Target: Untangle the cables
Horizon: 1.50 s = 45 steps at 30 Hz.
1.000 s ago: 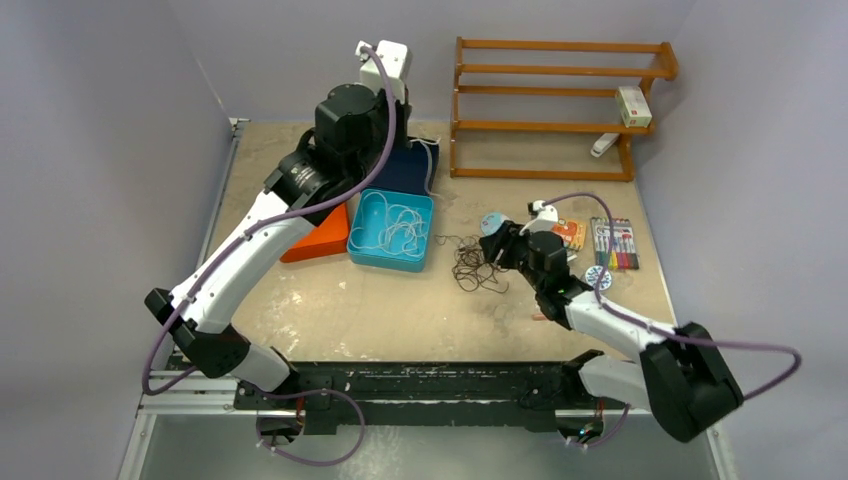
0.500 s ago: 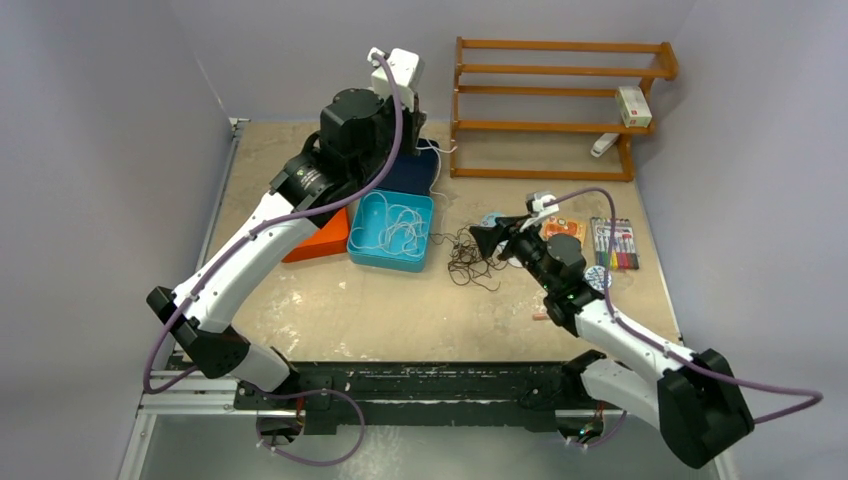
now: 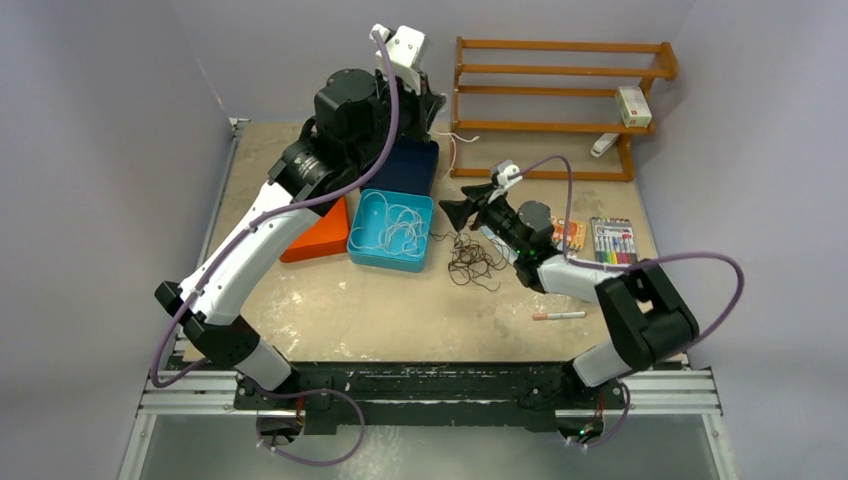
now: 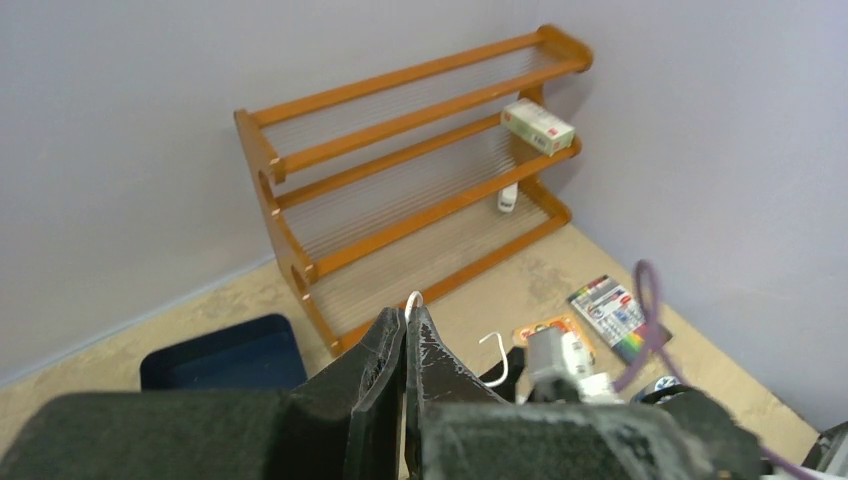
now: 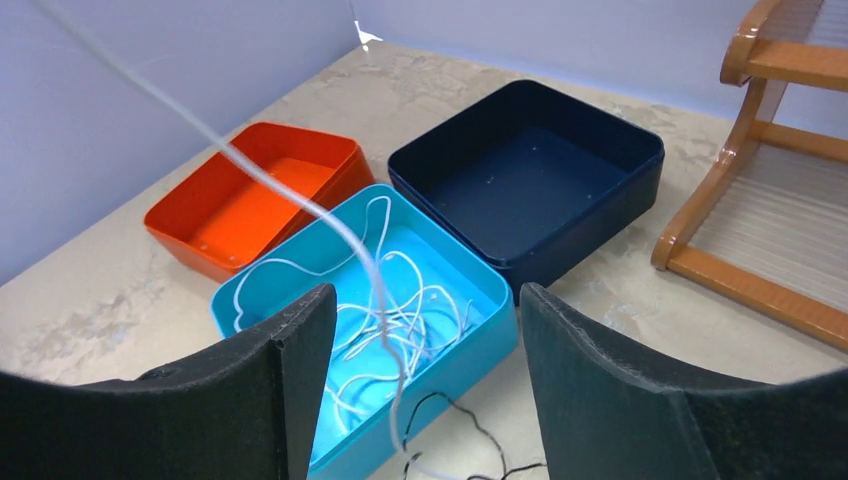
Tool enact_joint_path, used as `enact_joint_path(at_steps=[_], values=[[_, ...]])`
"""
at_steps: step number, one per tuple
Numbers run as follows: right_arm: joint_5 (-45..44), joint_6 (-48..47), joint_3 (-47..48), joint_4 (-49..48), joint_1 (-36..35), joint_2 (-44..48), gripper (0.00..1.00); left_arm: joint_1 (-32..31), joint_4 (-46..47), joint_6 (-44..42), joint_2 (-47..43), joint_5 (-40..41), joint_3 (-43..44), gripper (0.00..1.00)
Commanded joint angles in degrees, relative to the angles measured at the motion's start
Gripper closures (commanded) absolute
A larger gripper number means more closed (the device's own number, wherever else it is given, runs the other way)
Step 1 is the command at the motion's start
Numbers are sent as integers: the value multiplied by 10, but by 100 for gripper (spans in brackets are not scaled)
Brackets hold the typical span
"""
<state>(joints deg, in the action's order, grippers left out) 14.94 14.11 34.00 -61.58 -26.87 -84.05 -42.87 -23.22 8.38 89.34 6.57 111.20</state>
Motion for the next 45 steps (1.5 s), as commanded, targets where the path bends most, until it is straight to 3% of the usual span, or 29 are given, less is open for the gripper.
enact_joint_path(at_steps=[1, 10, 18, 28, 34, 45], values=[[-22, 15, 58, -57, 1, -59, 34, 0, 26, 14, 15, -40, 68, 100], [-104, 98, 34, -6, 0, -112, 52, 0, 36, 22, 57, -41, 197, 100], [-173, 154, -6, 63, 0, -127, 52, 0, 117, 4, 60, -7, 258, 100], [-166, 190, -71, 60, -1, -124, 50, 0, 168, -47, 54, 37, 264, 100], [-156, 165, -101, 46, -1, -51, 42, 0, 154, -58, 52, 44, 243, 100], [-153, 68, -77, 167, -1, 164, 32, 0, 153, -62, -9, 125, 89, 100]])
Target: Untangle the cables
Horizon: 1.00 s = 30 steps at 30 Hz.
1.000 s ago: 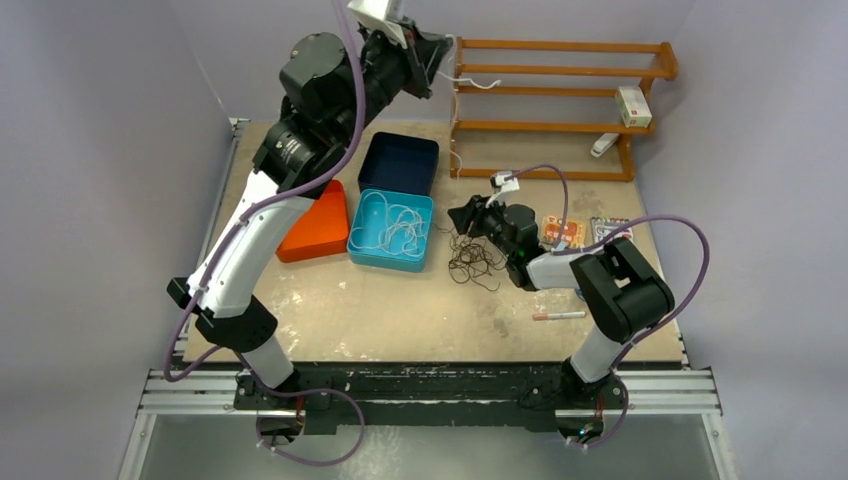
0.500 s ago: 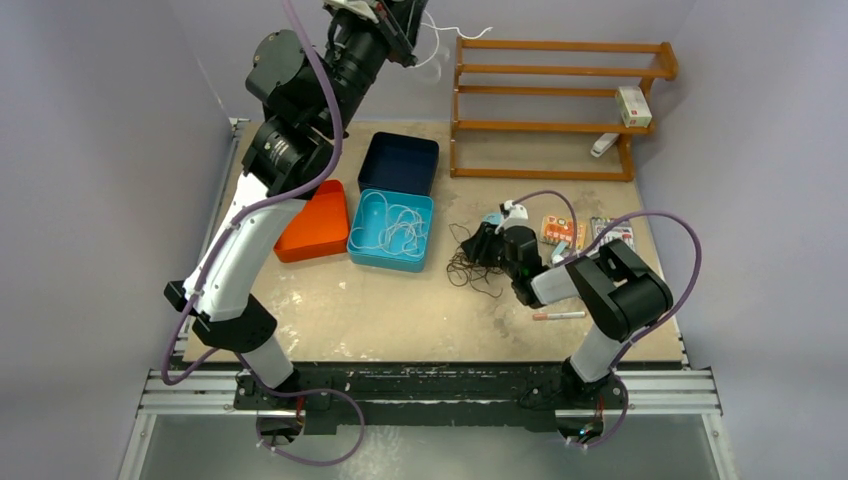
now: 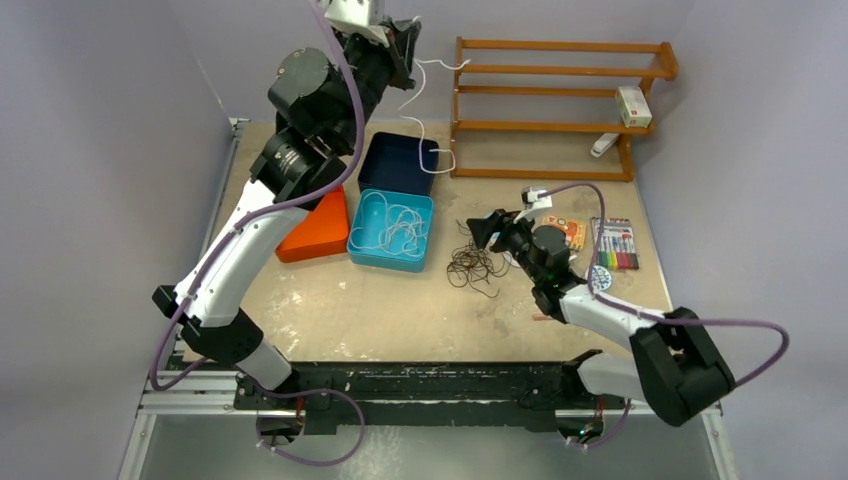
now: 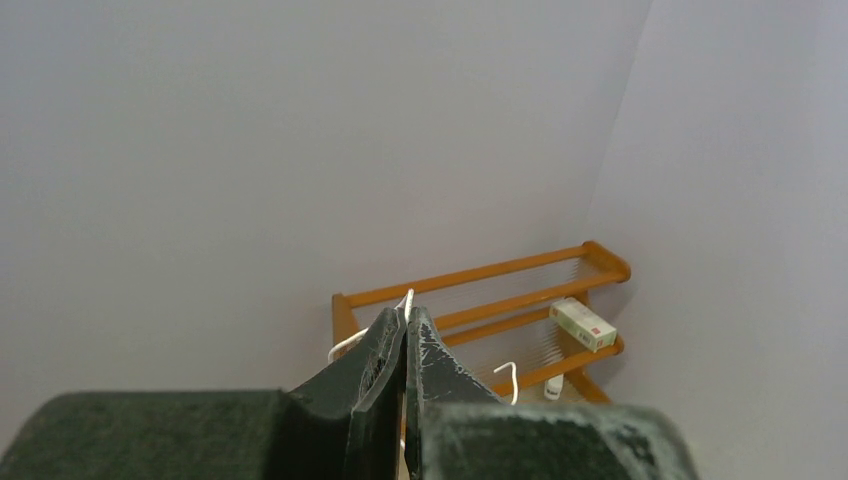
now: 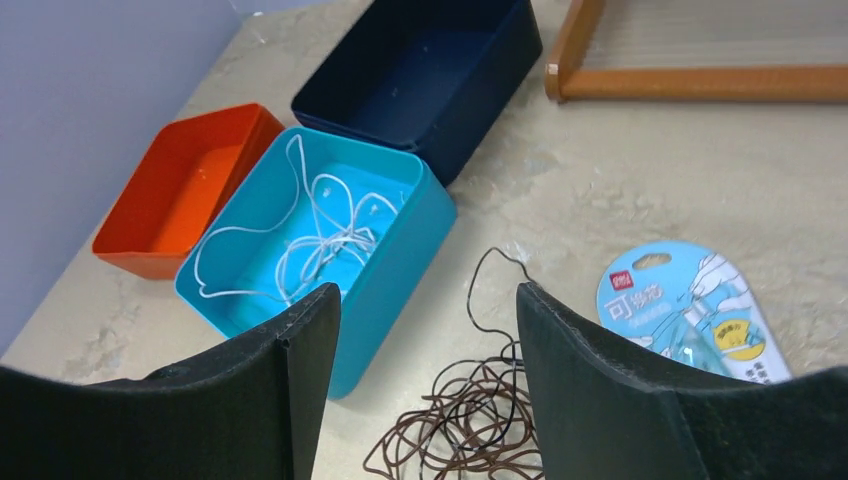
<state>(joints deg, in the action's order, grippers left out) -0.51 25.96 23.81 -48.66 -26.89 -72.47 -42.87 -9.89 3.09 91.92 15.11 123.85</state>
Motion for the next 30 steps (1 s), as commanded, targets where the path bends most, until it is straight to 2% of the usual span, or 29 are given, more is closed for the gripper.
enact_joint_path(at_steps=[1, 9, 17, 24, 30], values=[[2, -57, 27, 43, -1, 62, 32, 0, 20, -7, -41, 44, -53, 100], [5, -87, 35, 73, 0, 115, 30, 0, 4, 11, -87, 92, -170, 100], [16, -97, 47, 82, 0, 111, 30, 3, -2, 34, -114, 119, -283, 100], [23, -101, 49, 85, 0, 109, 30, 16, 25, 79, -144, 119, -418, 100], [26, -103, 55, 84, -1, 101, 30, 17, 43, 101, -158, 116, -488, 100]])
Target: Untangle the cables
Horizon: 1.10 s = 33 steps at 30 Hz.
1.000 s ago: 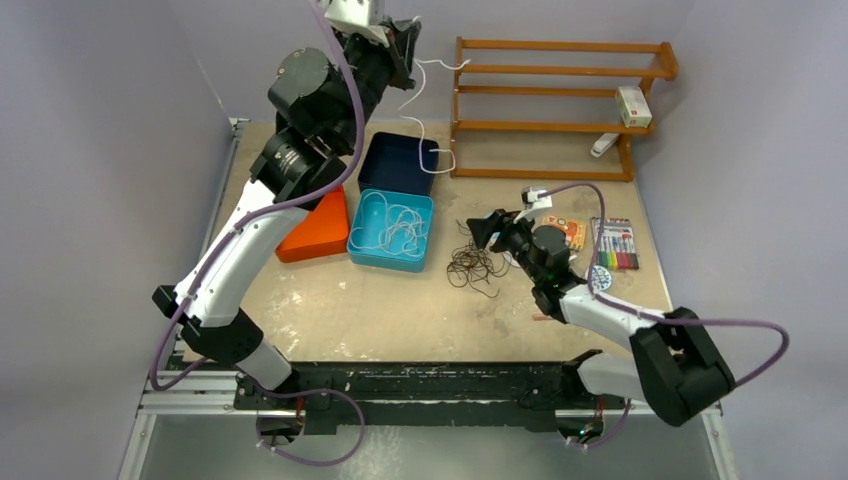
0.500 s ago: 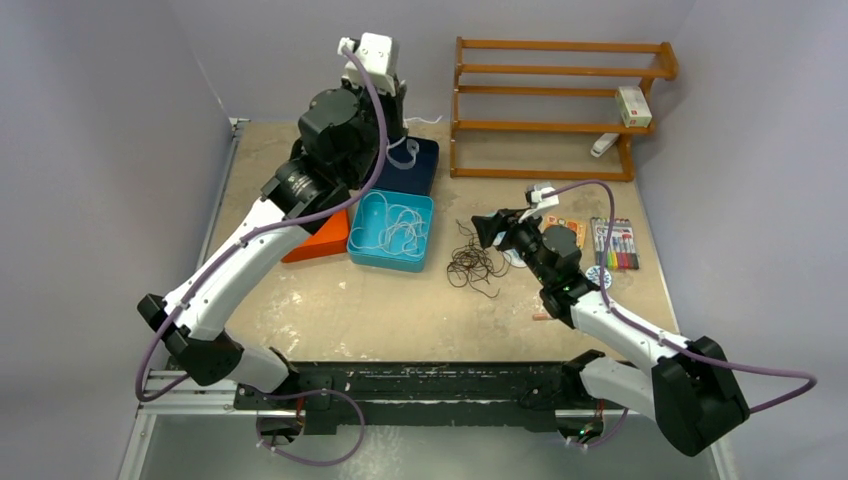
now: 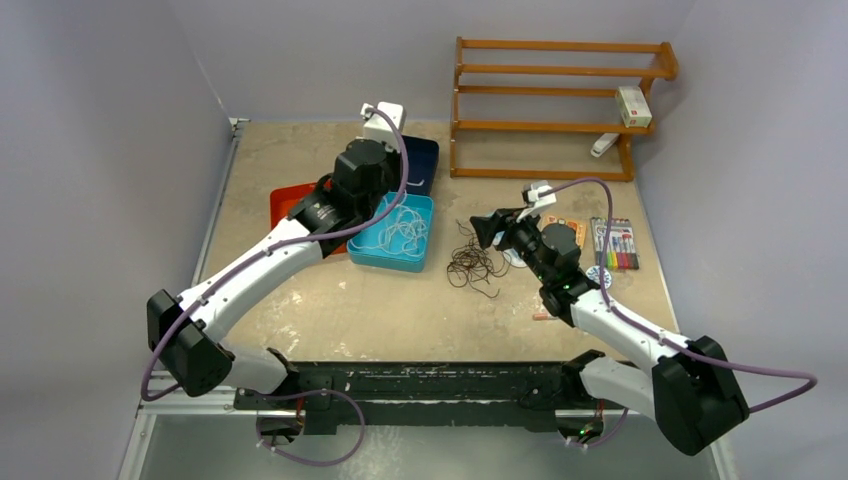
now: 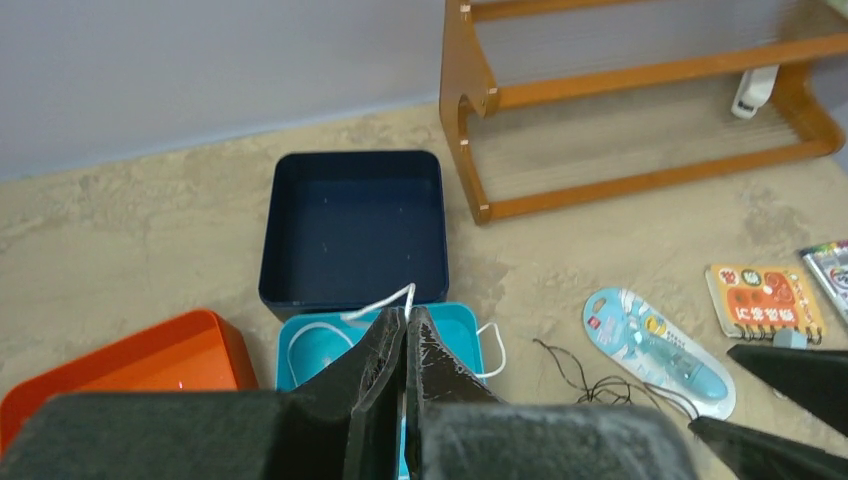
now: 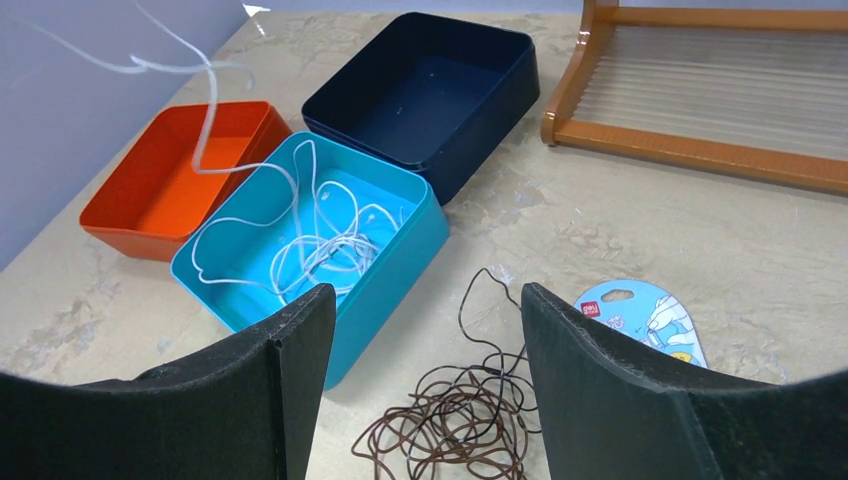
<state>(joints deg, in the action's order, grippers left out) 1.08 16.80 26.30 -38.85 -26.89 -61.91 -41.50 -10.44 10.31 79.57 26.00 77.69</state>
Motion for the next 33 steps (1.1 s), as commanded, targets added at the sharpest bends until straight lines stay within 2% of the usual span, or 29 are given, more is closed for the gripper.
enact_joint_path(at_steps=[1, 8, 17, 33], values=[[11, -11, 31, -15, -1, -6, 30, 5, 53, 31, -33, 8, -37, 100], [12, -14, 38, -18, -1, -14, 30, 12, 61, 50, -7, 27, -89, 100], [13, -12, 40, -18, -1, -16, 30, 43, 37, 102, 81, 40, -102, 100], [28, -16, 44, -7, -1, -22, 29, 48, 76, 148, 234, 12, -129, 100]])
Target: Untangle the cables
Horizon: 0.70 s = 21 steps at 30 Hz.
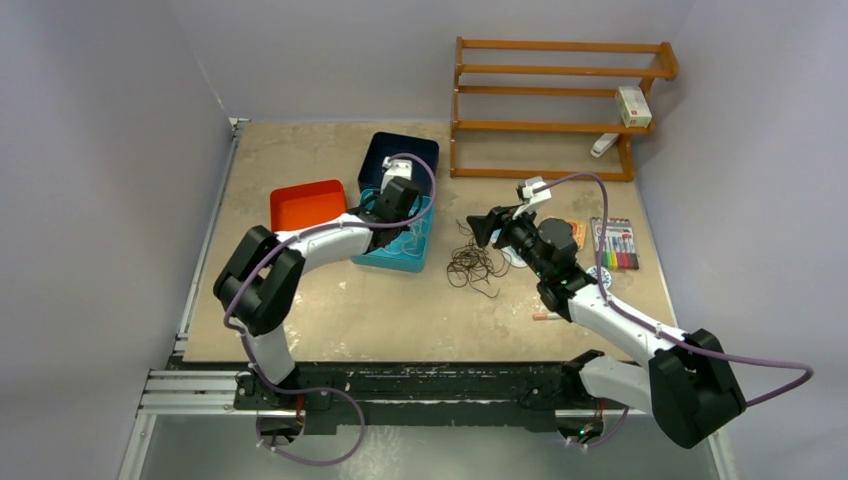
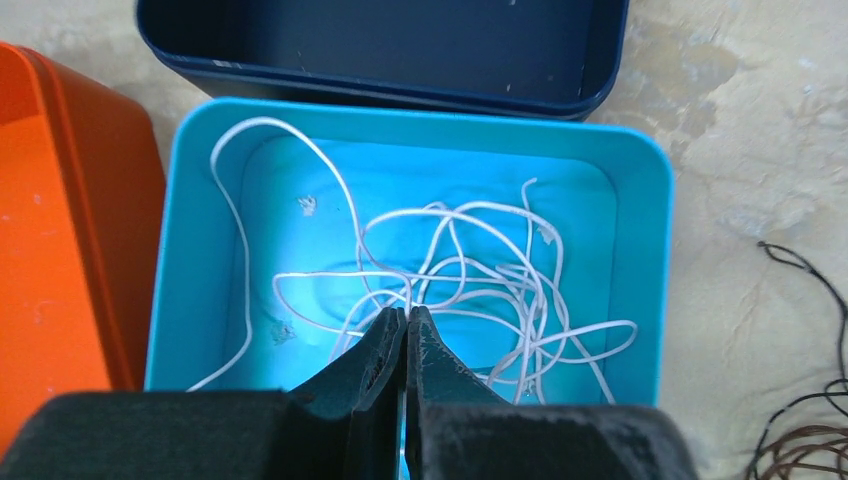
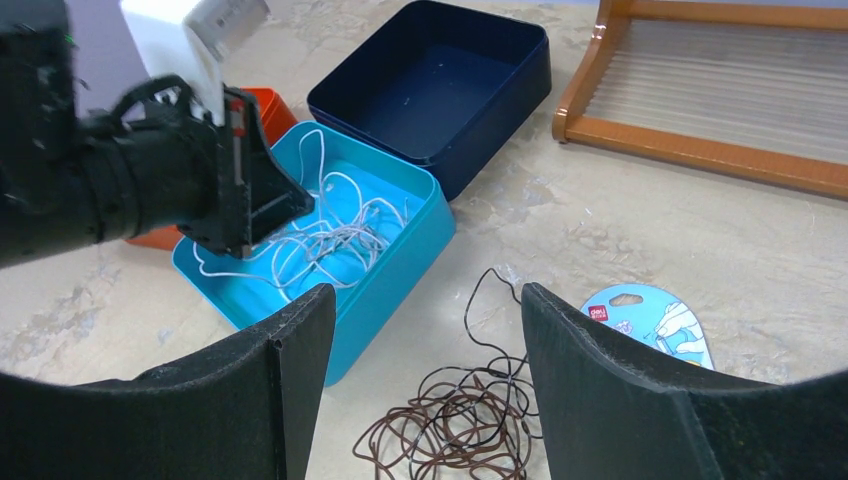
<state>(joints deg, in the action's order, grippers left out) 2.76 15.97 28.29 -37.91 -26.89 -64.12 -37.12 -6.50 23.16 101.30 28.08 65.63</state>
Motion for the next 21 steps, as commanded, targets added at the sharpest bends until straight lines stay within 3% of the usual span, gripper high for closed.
enact_joint_path(at_steps=[1, 6, 15, 21], values=[[11, -6, 24, -17, -1, 0, 29, 5, 42, 20, 23, -9, -10, 100], [13, -8, 26, -18, -1, -3, 29, 9, 39, 20, 37, -8, -6, 100], [-8, -6, 23, -12, -1, 14, 29, 8, 14, 16, -44, 1, 5, 68], [-25, 7, 23, -5, 0, 23, 29, 8, -6, 19, -89, -5, 10, 57]])
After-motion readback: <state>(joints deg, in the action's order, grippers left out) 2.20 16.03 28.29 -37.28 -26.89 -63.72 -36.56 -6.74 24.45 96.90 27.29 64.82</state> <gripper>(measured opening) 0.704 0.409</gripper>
